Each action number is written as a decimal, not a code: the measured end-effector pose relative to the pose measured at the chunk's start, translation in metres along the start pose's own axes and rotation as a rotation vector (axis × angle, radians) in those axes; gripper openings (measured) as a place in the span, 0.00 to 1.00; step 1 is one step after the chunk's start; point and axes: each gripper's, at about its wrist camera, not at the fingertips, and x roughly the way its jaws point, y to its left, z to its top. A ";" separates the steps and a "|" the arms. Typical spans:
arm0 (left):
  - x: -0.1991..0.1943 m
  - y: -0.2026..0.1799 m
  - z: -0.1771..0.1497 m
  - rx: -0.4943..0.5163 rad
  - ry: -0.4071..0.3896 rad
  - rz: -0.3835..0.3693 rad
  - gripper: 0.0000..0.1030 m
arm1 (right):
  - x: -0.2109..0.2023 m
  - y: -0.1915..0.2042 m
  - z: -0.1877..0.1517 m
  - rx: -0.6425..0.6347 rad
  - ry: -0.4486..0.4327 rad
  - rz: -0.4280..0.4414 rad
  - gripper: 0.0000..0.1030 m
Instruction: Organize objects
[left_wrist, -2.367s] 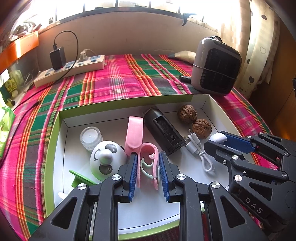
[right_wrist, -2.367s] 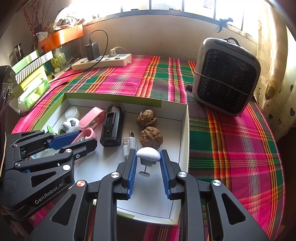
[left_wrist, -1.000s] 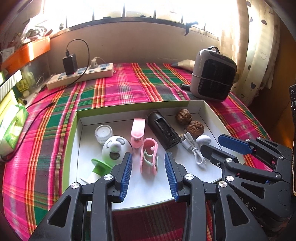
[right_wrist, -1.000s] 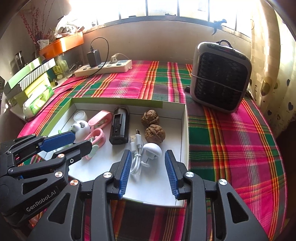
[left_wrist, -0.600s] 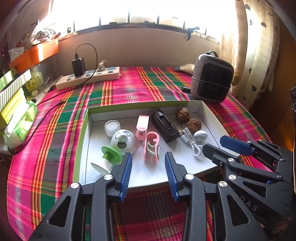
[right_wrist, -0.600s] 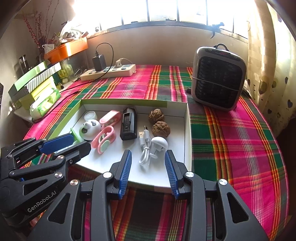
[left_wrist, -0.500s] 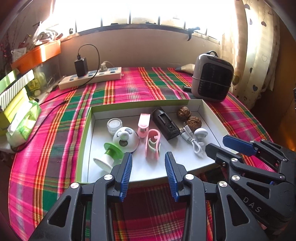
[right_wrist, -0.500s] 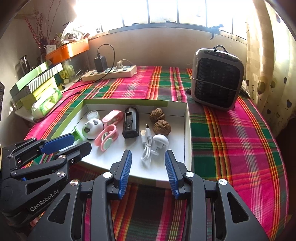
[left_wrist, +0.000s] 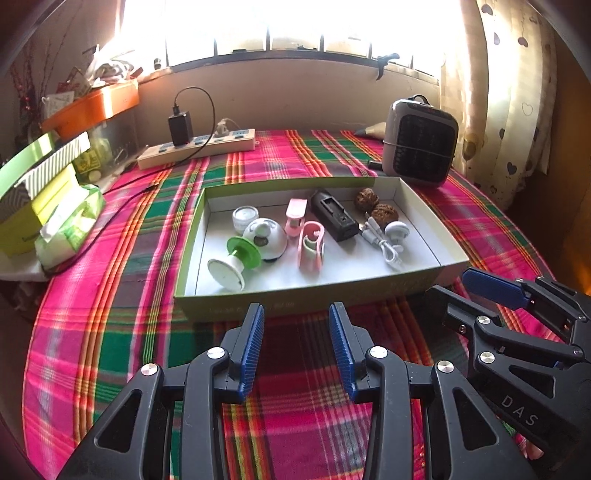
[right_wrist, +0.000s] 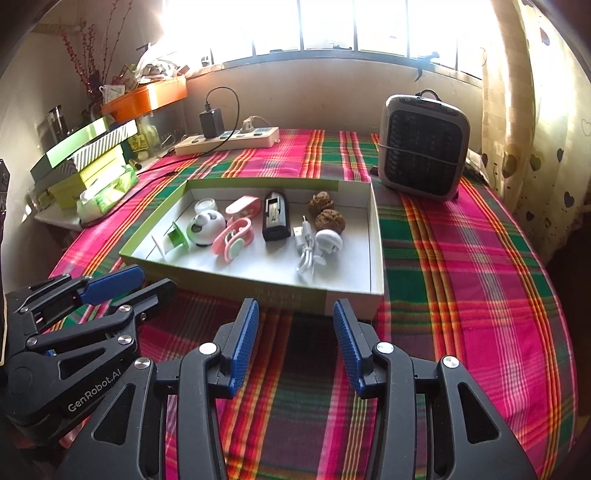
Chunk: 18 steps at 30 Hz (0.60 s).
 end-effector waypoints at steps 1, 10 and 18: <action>-0.001 0.000 -0.002 -0.003 0.000 0.000 0.34 | 0.000 0.001 -0.003 0.000 0.005 0.000 0.43; -0.004 0.002 -0.028 -0.001 0.057 0.037 0.34 | 0.001 0.008 -0.030 -0.006 0.063 -0.011 0.43; -0.008 0.004 -0.041 -0.022 0.074 0.052 0.34 | -0.007 0.008 -0.044 -0.003 0.078 -0.020 0.43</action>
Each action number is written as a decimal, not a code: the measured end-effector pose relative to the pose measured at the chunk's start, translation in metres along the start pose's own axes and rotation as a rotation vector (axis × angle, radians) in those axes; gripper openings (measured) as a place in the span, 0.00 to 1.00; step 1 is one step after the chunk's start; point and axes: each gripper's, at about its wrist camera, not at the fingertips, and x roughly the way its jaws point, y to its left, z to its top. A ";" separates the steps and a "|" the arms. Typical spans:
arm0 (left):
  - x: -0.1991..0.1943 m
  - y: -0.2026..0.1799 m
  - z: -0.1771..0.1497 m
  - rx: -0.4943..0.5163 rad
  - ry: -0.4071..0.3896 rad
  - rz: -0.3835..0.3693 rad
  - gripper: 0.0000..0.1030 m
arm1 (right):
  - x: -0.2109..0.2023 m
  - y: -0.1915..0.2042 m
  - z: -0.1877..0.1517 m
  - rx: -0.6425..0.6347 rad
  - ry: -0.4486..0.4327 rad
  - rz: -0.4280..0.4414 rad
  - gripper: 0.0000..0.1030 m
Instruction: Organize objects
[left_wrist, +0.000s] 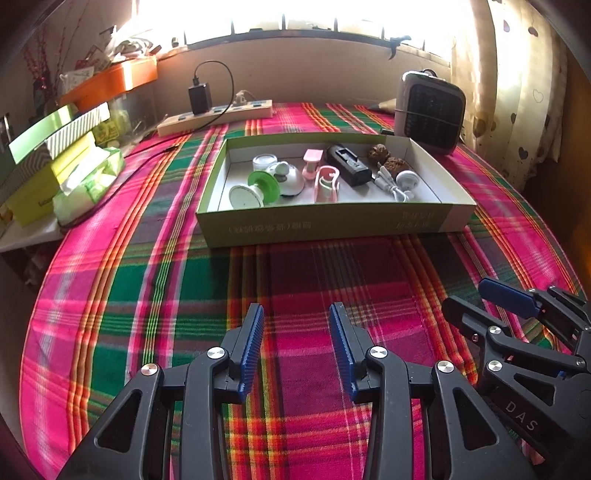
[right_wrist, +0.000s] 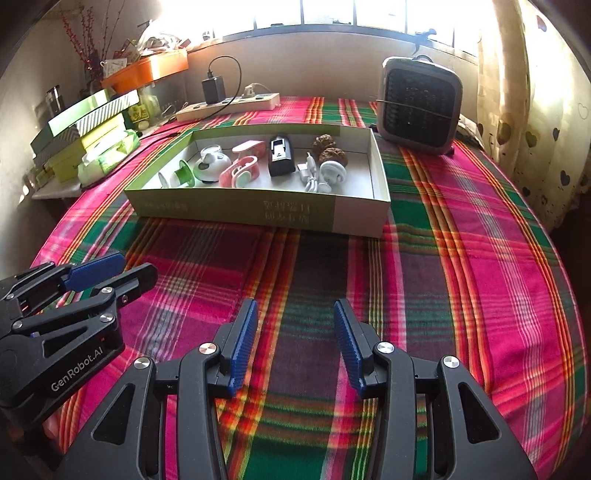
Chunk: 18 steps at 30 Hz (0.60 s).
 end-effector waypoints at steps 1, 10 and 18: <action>0.001 0.000 -0.002 0.000 0.006 -0.002 0.34 | 0.000 0.001 -0.001 -0.003 0.004 -0.004 0.43; -0.001 -0.006 -0.011 0.009 0.018 0.003 0.34 | -0.005 0.006 -0.013 -0.021 0.015 -0.029 0.50; -0.004 -0.004 -0.014 -0.003 0.013 -0.003 0.35 | -0.005 0.006 -0.016 -0.019 -0.002 -0.040 0.52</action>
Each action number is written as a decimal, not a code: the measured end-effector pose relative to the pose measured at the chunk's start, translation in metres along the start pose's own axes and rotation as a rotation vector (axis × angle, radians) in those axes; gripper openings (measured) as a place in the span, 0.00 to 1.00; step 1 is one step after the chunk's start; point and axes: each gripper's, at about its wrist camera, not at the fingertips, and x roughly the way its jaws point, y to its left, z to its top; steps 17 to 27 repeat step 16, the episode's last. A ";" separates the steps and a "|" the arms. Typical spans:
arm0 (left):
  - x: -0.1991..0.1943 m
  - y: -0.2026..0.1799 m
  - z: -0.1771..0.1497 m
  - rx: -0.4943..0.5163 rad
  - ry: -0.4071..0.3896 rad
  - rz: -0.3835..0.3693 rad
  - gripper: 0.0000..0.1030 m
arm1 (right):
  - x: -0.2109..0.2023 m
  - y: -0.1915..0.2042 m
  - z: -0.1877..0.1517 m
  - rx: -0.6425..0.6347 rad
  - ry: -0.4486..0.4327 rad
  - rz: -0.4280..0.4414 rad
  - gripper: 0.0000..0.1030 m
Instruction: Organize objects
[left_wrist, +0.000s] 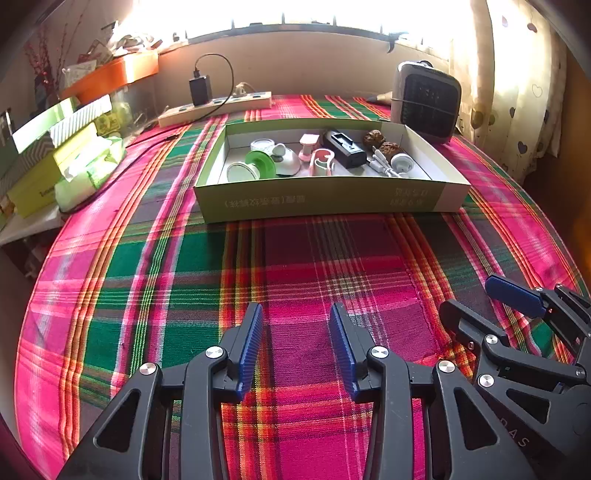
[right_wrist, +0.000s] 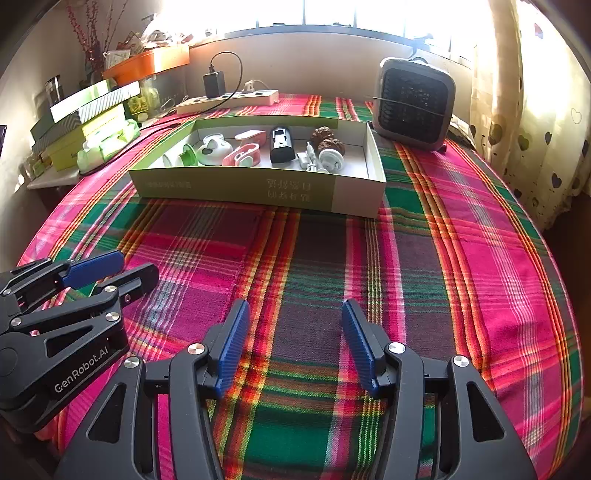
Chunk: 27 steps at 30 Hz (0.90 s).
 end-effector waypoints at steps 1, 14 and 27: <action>0.000 0.000 0.000 0.002 0.000 0.001 0.35 | 0.000 0.000 0.000 0.001 0.000 0.000 0.52; 0.000 0.000 0.000 0.001 0.000 0.001 0.35 | 0.000 0.001 0.000 0.000 0.000 0.000 0.53; 0.000 0.001 0.000 0.001 0.000 0.001 0.35 | 0.000 0.001 0.000 0.000 0.000 0.000 0.53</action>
